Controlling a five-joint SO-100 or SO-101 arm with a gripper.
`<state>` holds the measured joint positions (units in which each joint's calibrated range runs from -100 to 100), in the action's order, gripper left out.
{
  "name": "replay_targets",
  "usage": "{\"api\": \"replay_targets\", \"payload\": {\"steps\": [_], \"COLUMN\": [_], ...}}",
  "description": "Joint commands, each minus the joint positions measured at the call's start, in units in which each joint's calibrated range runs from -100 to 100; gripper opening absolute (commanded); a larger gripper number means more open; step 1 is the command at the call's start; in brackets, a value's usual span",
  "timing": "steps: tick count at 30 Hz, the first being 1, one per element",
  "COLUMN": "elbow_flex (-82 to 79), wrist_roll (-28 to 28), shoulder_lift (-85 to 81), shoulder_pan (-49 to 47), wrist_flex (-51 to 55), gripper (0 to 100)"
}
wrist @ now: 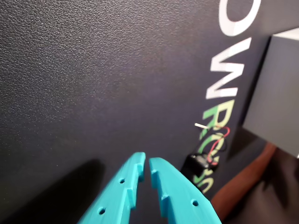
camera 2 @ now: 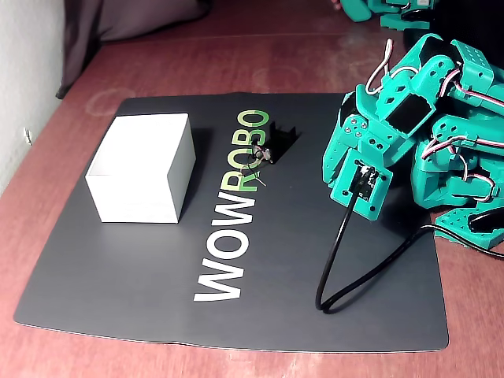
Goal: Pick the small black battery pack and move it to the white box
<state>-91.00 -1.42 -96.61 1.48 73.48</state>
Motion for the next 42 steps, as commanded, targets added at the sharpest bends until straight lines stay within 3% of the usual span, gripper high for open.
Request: {"api": "replay_targets", "payload": {"steps": [1, 5, 9, 15, 20, 25, 29, 38, 42], "elbow_flex": [0.2, 0.2, 1.0, 15.3, 37.0, 63.3, 78.9, 84.1, 83.9], "wrist_roll": [0.1, 0.3, 3.8, 5.8, 5.5, 5.4, 5.4, 6.1, 12.3], "shoulder_lift": [0.4, 0.4, 0.8, 5.6, 24.8, 49.9, 65.0, 82.0, 85.5], "shoulder_pan": [-0.3, -0.8, -2.0, -1.9, -0.1, 4.1, 12.4, 26.8, 27.1], "wrist_flex": [0.0, 0.0, -0.1, -0.9, 0.8, 11.4, 15.5, 11.4, 11.4], "gripper": [1, 1, 1, 1, 1, 1, 1, 1, 1]}}
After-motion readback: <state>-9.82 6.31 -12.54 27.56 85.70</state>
